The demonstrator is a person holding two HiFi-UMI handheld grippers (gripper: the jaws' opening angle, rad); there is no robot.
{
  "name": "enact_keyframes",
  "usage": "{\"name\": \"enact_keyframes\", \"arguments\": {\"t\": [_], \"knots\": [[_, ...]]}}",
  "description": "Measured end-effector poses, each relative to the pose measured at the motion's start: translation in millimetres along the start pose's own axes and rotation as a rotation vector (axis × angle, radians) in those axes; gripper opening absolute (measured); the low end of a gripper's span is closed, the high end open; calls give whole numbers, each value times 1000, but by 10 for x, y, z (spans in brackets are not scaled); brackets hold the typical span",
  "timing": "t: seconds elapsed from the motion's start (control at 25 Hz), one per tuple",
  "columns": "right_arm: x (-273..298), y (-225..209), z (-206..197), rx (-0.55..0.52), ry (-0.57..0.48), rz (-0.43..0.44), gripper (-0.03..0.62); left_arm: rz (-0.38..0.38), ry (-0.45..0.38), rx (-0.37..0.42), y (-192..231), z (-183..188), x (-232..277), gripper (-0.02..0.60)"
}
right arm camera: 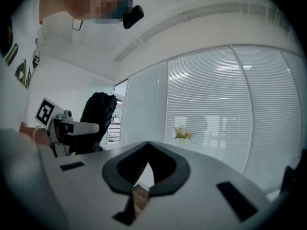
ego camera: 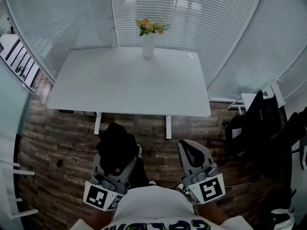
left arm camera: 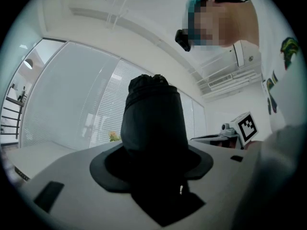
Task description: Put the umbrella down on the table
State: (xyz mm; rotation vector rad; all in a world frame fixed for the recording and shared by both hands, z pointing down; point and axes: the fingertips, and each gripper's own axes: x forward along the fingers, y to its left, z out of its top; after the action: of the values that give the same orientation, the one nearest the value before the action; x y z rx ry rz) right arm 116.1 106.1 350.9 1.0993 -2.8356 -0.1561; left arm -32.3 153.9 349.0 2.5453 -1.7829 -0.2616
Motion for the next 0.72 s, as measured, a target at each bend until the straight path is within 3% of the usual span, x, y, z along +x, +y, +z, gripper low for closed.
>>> {"name": "enact_keyframes", "arguments": {"t": [0.72], "knots": [[2380, -573, 179, -12, 33, -7, 9, -62, 17, -2, 1928, 121, 1601, 268]]}}
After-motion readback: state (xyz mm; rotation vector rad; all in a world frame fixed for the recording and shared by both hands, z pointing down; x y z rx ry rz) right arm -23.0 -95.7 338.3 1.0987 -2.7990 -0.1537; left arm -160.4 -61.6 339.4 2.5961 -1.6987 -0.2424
